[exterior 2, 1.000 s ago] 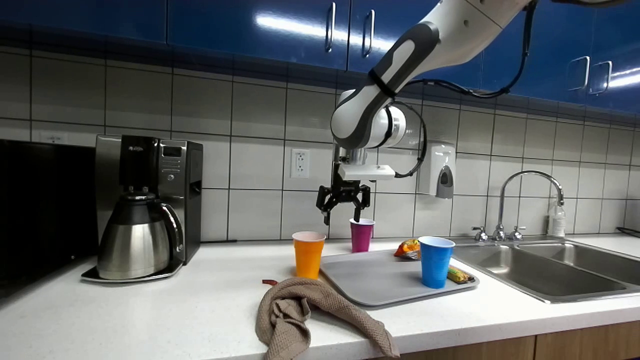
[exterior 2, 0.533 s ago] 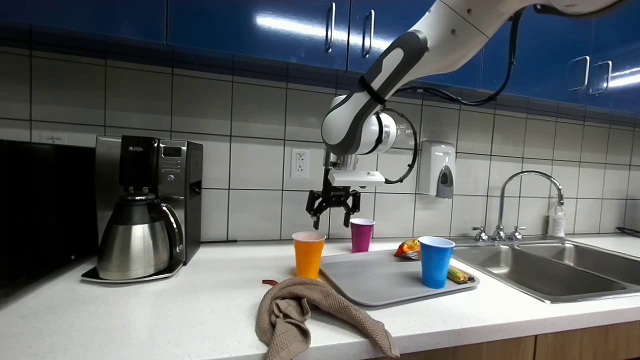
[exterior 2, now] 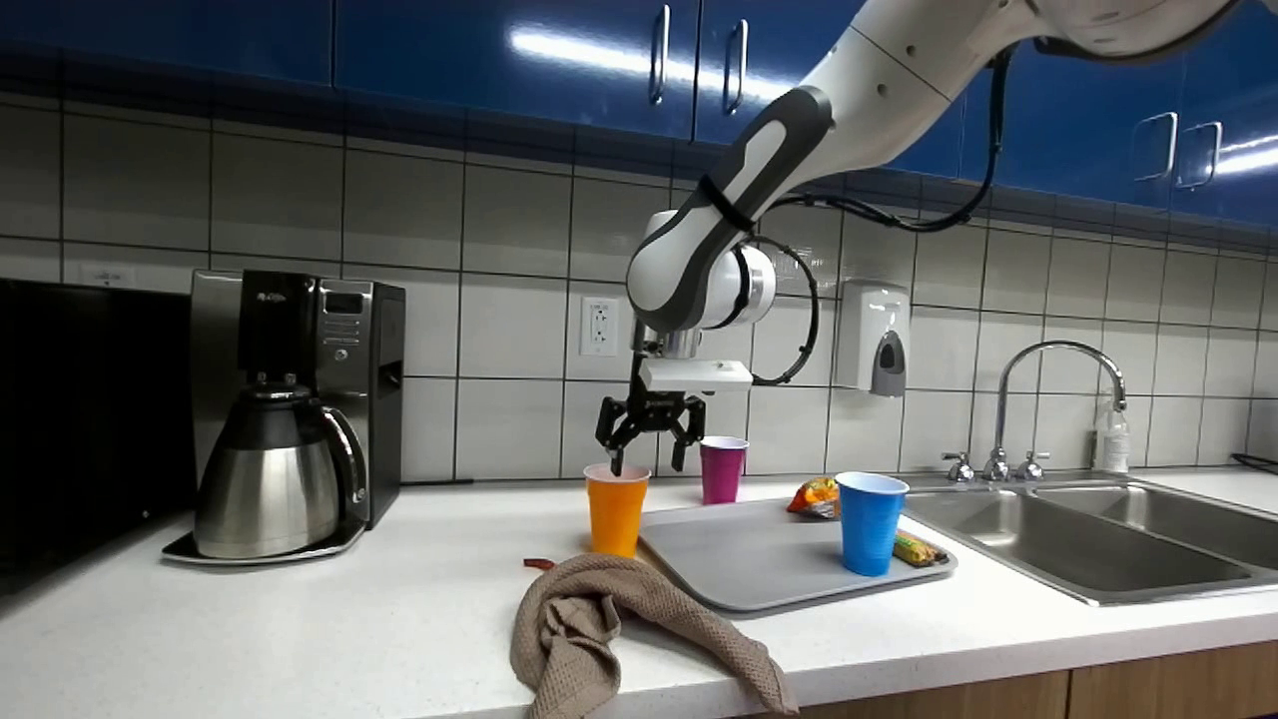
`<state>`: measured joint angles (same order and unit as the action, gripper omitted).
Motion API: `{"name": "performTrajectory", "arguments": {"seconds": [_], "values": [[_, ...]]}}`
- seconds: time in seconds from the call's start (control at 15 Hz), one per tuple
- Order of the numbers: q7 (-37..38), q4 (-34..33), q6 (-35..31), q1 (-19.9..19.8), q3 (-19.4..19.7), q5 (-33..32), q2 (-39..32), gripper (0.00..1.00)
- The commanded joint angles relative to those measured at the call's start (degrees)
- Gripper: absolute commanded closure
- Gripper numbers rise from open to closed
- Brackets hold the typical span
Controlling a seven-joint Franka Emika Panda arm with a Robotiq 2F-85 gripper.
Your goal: Move the cups onto the tray
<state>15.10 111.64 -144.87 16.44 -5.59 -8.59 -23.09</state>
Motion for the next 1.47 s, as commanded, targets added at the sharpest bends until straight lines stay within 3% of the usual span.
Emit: {"name": "performTrajectory", "arguments": {"seconds": [0.0, 0.4, 0.47, 0.6, 1.13, 1.4], "values": [[2.12, -2.22, 0.45, 0.96, 0.34, 0.26, -2.06, 0.00], [2.47, -2.77, 0.16, 1.50, 0.54, 0.32, -3.37, 0.00], [2.45, -2.63, -0.24, 1.56, 0.59, 0.16, -3.26, 0.25], [2.63, -2.54, -0.74, 1.71, 0.72, -0.05, -3.08, 0.34], [3.22, -2.36, -2.34, 1.89, 1.02, -0.04, -3.17, 0.97], [3.53, -2.49, -2.36, 1.78, 0.69, 0.65, -3.09, 0.99]]}}
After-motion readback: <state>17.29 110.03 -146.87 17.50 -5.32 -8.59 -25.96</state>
